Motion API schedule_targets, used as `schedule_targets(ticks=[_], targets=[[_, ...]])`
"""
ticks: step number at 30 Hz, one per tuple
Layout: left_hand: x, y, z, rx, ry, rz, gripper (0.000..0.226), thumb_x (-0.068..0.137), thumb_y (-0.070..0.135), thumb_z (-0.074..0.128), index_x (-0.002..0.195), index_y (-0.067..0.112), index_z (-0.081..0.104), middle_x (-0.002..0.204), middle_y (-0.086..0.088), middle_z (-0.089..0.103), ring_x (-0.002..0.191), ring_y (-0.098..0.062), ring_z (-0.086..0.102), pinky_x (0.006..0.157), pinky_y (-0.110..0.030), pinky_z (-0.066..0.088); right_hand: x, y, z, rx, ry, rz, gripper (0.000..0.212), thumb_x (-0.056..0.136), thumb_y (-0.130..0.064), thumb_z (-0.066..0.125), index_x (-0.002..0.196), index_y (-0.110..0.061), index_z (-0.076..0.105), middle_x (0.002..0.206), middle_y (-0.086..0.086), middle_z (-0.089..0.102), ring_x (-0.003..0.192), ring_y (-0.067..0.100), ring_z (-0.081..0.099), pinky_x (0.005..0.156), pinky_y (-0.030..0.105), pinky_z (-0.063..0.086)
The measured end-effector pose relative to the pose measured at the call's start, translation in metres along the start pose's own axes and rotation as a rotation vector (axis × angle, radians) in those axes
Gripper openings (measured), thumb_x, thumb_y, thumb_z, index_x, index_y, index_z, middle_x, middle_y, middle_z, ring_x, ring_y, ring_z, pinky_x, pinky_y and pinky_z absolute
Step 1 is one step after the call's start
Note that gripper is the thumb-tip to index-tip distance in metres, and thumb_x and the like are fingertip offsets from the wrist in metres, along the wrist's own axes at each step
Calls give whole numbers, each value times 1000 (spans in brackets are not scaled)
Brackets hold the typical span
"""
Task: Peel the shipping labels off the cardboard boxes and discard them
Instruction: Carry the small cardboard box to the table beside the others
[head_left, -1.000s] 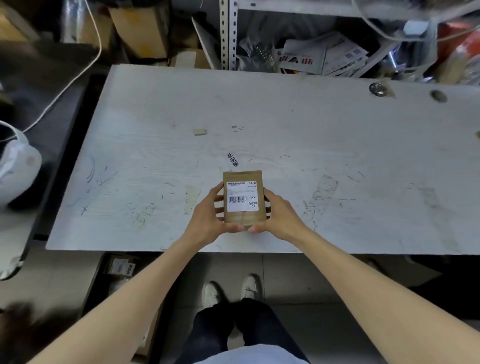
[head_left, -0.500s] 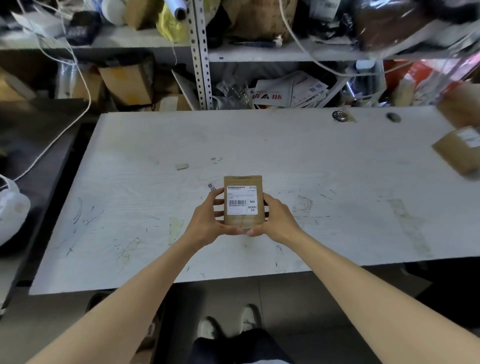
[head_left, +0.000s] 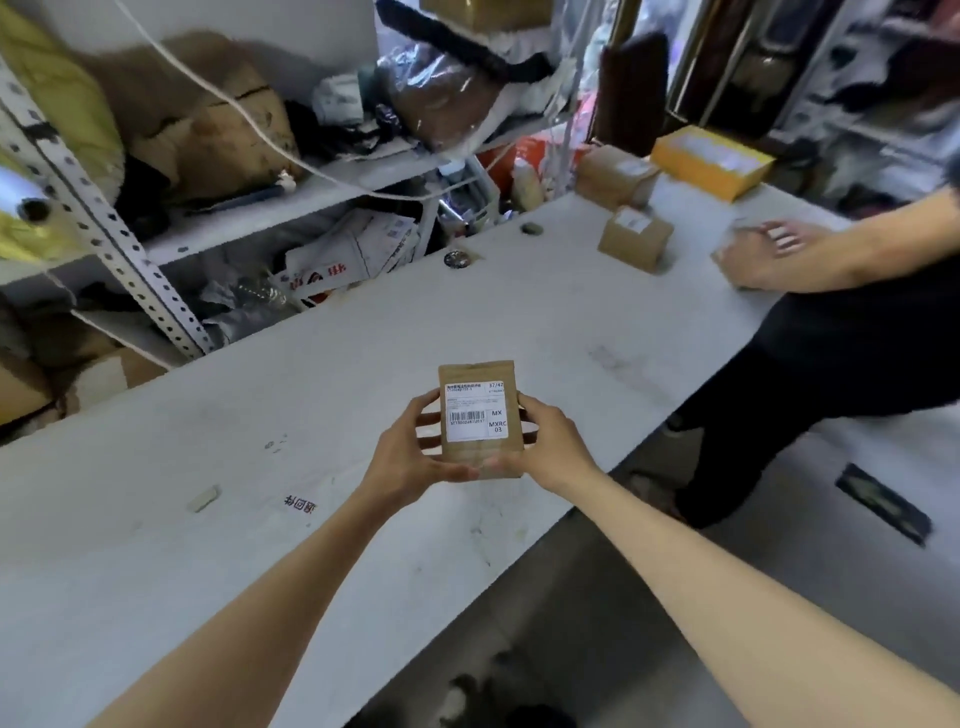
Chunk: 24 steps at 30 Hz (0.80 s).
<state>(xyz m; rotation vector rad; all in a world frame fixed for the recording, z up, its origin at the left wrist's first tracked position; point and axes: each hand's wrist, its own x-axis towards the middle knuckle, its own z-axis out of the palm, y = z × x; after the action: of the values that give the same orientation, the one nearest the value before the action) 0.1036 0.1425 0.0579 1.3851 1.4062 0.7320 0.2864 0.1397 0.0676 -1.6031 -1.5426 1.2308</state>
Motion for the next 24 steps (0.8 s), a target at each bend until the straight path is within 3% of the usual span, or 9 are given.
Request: schedule_targets(ticks=[8,12,16,19,21,24], targets=[[14,42,81,96,-362,168,106,52,13,91,141,27,34,122,6,54,104,-17,60,66,-16,54,-75,37,-64,25,368,136,70,61,-28,86,125,-33,58,117,-13,66,111,10,58,94,30,50],[-4,64,151,140,-551,239,104,54,12,90,141,26,35,121,7,58,99,-10,62,64,-14,54,-142,61,-103,75,516,237,66,65,-19,86,124,-23,58,119,-8,65,107,7,53,81,21,42],[-46,89,238,179,-741,316,100,54,7,90,138,24,39,103,20,57,90,4,59,61,-2,46,-231,97,-140,171,704,327,66,64,-5,85,123,-14,58,113,-8,64,103,10,57,63,3,40],[-97,107,309,200,-890,368,100,53,9,91,138,23,40,104,14,56,88,6,57,59,-1,45,-311,128,-162,166,870,406,66,58,-12,89,118,-18,61,105,-9,66,94,9,61,62,6,42],[-140,114,357,204,-1003,377,101,51,11,92,137,23,40,106,12,55,88,1,58,60,-6,49,-371,146,-171,172,973,466,68,56,-16,90,117,-21,61,102,-11,66,92,6,60,64,9,44],[-206,121,426,214,-1150,380,107,40,22,89,136,18,41,108,7,57,93,-17,63,76,-31,57,-461,175,-181,187,1126,546,75,53,-19,91,121,-21,60,111,-8,68,98,7,61,70,14,47]])
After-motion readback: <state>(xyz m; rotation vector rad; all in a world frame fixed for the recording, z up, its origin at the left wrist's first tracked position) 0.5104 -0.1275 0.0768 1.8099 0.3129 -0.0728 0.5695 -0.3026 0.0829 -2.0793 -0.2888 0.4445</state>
